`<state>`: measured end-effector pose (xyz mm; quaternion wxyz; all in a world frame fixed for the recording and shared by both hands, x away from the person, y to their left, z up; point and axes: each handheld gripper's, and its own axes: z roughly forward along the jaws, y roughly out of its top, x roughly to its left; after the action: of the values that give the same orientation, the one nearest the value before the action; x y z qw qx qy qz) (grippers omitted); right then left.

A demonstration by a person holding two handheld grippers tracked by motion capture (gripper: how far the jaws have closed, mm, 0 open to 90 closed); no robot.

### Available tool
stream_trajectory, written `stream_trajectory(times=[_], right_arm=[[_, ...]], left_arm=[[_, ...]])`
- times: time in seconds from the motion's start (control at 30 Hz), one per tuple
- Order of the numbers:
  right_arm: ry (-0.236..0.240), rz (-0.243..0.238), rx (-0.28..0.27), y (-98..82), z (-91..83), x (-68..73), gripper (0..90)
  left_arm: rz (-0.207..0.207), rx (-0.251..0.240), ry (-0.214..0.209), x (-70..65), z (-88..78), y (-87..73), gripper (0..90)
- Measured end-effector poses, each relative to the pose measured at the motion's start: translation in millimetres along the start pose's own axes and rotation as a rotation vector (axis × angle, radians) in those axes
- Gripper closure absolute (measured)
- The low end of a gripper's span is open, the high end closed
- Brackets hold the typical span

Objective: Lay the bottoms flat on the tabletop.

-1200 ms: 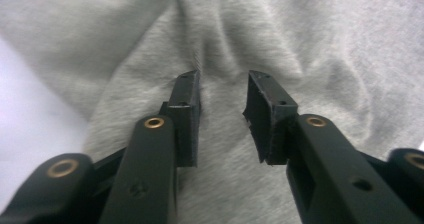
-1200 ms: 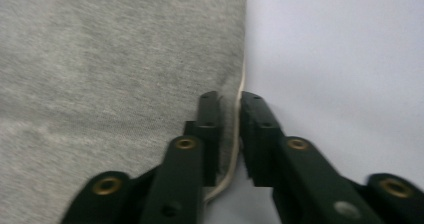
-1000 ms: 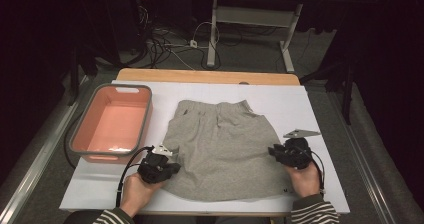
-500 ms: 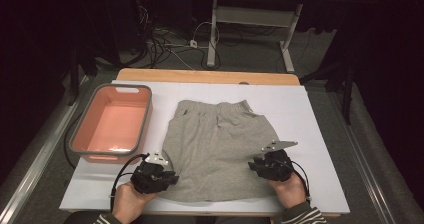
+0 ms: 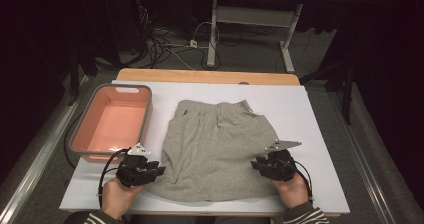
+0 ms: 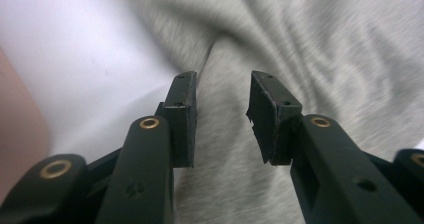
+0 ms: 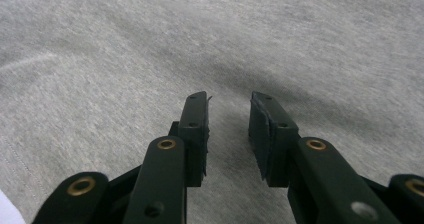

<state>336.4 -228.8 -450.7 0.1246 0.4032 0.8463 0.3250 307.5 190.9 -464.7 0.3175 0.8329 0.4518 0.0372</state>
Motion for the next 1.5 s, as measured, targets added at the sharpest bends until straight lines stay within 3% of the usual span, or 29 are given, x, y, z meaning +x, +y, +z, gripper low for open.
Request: stream_trajectory(times=[0.13, 0.2, 0.23, 0.3, 0.43, 0.53, 0.67, 0.77, 0.87, 1.0, 1.1, 1.3, 1.4, 1.5], right_arm=[[0.006, -0.011, 0.006, 1.2, 2.2, 0.3, 68.9], [0.008, -0.013, 0.009, 2.0, 3.7, 1.4, 68.9], [0.011, -0.017, 0.012, 2.5, 4.2, 1.7, 69.0], [0.013, -0.023, 0.01, 3.2, 4.6, 2.0, 69.0], [0.015, -0.022, 0.008, 4.1, 4.4, 1.8, 69.0], [0.017, -0.021, 0.013, 5.2, 5.8, 1.0, 69.0], [0.018, -0.02, 0.011, 6.7, 6.5, 1.0, 68.8], [0.02, -0.022, 0.014, 7.0, 6.9, 1.0, 68.7], [0.022, -0.021, 0.01, 7.3, 6.5, 0.1, 68.6], [0.018, -0.013, -0.005, 7.8, 3.2, -2.5, 68.0], [-0.002, 0.008, -0.034, 8.3, -4.7, -11.5, 67.5], [-0.084, 0.106, -0.08, 5.9, -18.2, -48.5, 67.7], [-0.132, 0.149, -0.088, 5.6, -18.6, -63.3, 67.5], [-0.149, 0.197, -0.083, 5.0, -13.5, -75.5, 66.2]], left_arm=[[0.009, 0.028, -0.034, -3.0, 6.8, 0.6, 62.0], [0.024, 0.046, -0.026, -7.5, 7.4, 1.1, 75.5], [0.029, 0.053, -0.019, -9.2, 7.0, 1.4, 78.0], [0.048, 0.031, 0.01, -12.9, 0.1, 1.7, 80.5], [0.038, -0.069, 0.098, -14.9, -26.9, 1.0, 80.9], [0.032, -0.073, 0.129, -12.5, -34.8, -1.8, 80.7], [0.005, -0.021, 0.104, -9.7, -25.0, -5.0, 78.3], [0.013, -0.082, 0.09, -10.2, -25.1, -4.1, 63.0], [0.008, -0.137, 0.072, -9.0, -26.4, 0.2, 61.0], [-0.014, -0.139, 0.06, -2.1, -17.1, 8.9, 59.5], [-0.027, -0.138, 0.054, 2.4, -9.2, 14.3, 57.5], [-0.039, -0.148, 0.035, 6.0, -0.9, 20.5, 52.0], [-0.045, -0.151, 0.018, 7.3, 1.9, 23.9, 51.6], [-0.044, -0.152, 0.009, 6.7, 4.7, 26.6, 51.7]])
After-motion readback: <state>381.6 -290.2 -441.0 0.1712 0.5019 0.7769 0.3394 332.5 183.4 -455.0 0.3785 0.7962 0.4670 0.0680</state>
